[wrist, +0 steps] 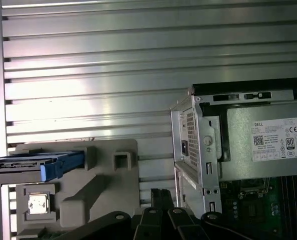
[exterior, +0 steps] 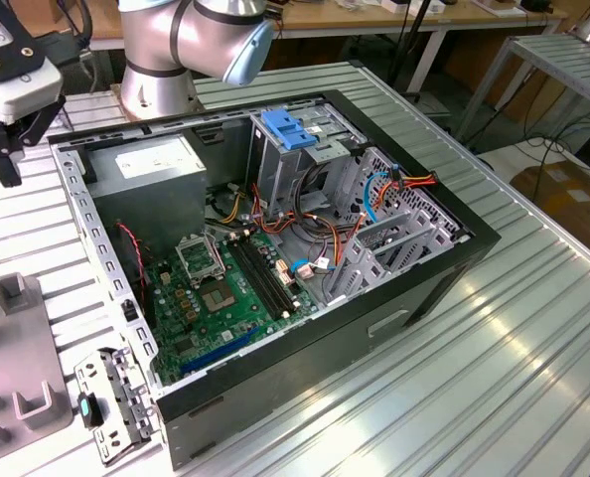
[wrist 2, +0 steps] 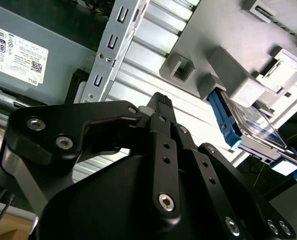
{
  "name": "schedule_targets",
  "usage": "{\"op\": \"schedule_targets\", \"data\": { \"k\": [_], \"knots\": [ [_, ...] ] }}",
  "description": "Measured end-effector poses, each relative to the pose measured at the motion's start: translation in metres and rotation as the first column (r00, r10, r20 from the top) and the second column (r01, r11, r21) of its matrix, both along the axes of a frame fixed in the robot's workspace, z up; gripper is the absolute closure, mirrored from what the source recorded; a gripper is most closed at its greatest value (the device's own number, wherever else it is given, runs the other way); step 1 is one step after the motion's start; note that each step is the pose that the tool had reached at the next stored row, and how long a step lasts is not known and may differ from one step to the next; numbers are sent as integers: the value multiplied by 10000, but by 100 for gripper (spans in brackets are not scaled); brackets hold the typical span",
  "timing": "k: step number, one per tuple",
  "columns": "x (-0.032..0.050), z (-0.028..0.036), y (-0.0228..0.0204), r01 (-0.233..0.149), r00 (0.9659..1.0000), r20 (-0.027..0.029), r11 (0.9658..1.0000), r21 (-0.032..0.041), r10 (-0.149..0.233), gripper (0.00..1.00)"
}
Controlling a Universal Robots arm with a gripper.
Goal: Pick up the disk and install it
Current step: 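Reach for the disk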
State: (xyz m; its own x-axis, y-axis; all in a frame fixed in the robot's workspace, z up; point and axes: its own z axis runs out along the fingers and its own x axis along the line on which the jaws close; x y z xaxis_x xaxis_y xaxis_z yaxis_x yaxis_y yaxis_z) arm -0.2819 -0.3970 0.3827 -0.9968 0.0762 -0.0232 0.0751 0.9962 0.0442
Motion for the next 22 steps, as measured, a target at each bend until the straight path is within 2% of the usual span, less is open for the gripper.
{"op": "schedule_targets", "data": {
  "k": [4,8,22],
  "knots": [
    [-86,-1,0,1,10000,1,10000,1,-1,89],
    [-210,-2,0,0,10000,0,10000,0,0,89],
    [-448,-5,0,0,10000,0,10000,0,0,89]
  ]
}}
